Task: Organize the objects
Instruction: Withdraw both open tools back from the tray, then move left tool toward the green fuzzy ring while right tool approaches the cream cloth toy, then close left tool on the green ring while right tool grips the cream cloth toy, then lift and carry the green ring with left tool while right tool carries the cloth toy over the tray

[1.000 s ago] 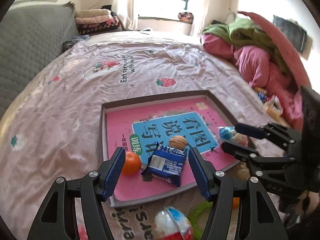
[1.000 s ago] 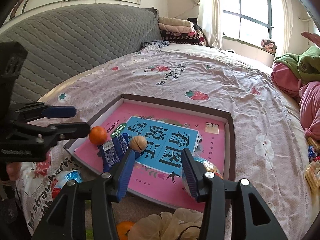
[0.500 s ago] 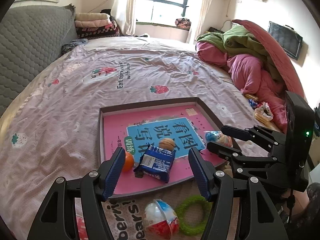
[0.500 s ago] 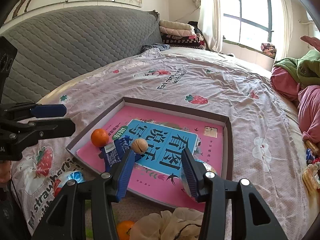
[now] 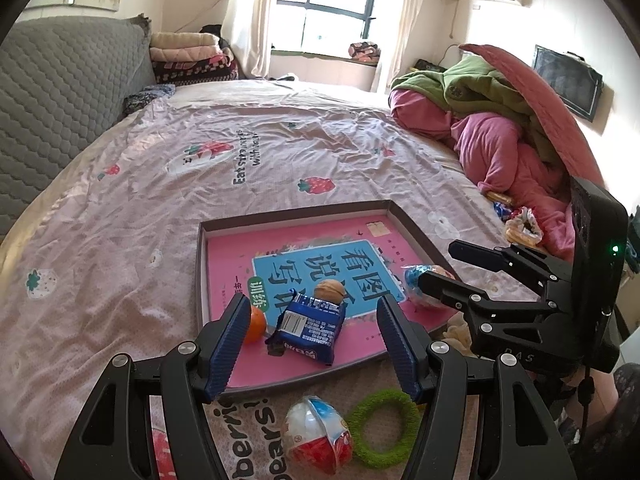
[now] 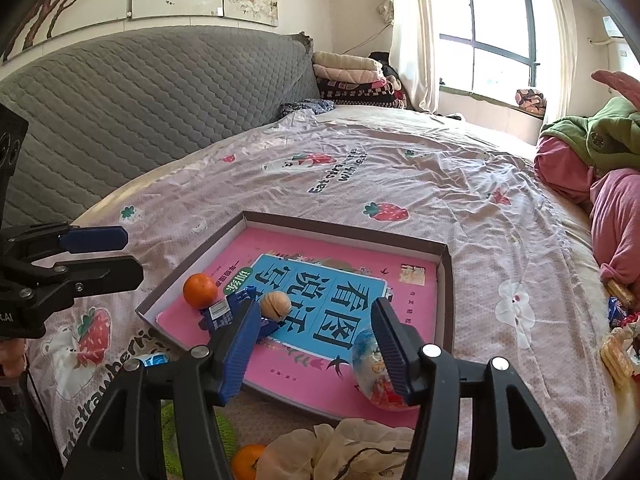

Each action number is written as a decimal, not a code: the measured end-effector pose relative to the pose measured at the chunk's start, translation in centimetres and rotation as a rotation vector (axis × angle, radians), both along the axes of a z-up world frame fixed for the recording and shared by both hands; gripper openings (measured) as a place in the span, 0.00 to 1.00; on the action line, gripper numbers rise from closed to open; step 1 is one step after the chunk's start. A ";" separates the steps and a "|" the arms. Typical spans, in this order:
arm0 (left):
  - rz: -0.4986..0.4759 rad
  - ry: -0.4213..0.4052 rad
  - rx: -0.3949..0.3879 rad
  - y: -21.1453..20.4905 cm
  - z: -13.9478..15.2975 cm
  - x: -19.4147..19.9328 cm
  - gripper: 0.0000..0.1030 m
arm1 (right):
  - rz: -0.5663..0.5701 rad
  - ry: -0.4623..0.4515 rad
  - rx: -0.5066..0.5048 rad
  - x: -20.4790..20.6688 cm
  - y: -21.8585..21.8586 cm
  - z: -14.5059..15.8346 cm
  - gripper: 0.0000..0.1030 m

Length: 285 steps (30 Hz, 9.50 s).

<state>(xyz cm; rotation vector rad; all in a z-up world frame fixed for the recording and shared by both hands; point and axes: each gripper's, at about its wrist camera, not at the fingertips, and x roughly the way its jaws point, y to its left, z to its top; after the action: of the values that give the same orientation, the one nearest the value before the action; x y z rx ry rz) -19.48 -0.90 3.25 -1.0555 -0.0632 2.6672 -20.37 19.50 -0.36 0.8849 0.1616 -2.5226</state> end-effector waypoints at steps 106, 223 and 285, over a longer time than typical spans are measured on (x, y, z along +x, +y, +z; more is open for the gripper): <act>0.206 -0.197 -0.106 4.7 -8.0 8.1 0.66 | -0.075 -0.072 -0.032 7.1 5.8 -2.5 0.61; 0.211 0.052 -0.040 3.3 -4.2 10.0 0.14 | 0.033 0.093 -0.212 7.9 4.0 0.6 0.10; 0.181 0.120 -0.082 0.5 -2.5 3.4 0.14 | -0.049 0.249 -0.199 5.9 4.1 3.3 0.11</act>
<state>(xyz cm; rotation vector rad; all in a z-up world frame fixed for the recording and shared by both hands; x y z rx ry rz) -16.08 -0.36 0.77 -0.9525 -0.0269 2.9139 -14.46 23.59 2.97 0.5021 -0.0332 -2.6317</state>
